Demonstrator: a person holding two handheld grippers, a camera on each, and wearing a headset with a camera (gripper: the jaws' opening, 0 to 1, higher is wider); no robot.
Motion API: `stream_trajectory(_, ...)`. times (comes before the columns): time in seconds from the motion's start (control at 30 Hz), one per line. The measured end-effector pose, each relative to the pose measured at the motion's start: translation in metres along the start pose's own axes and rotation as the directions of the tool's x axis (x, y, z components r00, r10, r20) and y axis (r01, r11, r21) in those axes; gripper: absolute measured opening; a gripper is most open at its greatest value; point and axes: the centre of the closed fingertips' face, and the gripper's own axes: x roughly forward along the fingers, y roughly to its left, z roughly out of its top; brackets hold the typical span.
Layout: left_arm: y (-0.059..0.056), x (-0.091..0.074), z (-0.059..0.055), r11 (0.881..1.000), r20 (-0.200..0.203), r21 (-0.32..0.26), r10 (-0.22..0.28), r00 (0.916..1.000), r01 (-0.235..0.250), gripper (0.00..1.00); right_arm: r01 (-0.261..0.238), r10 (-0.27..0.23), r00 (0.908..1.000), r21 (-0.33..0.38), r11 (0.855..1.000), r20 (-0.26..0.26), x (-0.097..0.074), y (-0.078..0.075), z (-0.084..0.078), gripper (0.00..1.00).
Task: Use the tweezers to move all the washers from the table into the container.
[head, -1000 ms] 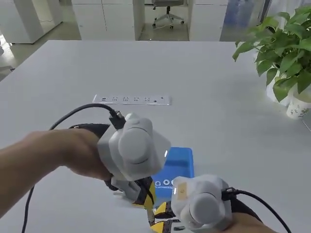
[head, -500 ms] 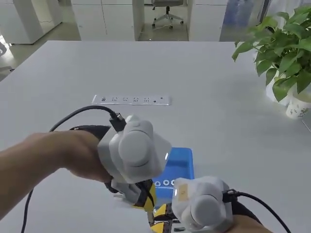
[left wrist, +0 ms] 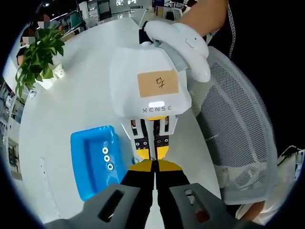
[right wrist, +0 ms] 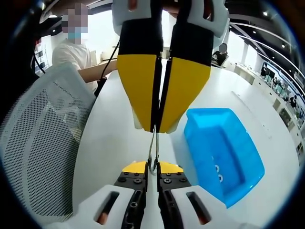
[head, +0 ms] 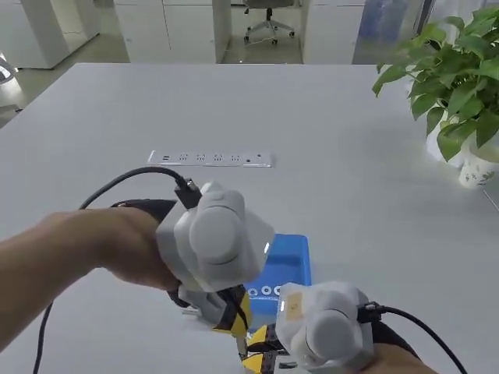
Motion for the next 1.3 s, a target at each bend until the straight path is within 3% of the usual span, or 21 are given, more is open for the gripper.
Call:
stream_trajectory(0.63, -0.002, -0.006, -0.001, 1.000, -0.004, 0.000, 0.007, 1.0000, -0.007, 0.03, 0.003, -0.003, 1.0000, -0.013, 1.000, 0.005, -0.002, 0.001, 0.005, 0.07)
stream_trajectory(1.3, 0.002, -0.035, 0.003, 1.000, -0.013, 0.004, 0.025, 0.9996, -0.025, 0.03, 0.016, -0.014, 0.9996, -0.060, 0.998, 0.025, -0.019, -0.006, 0.028, 0.07)
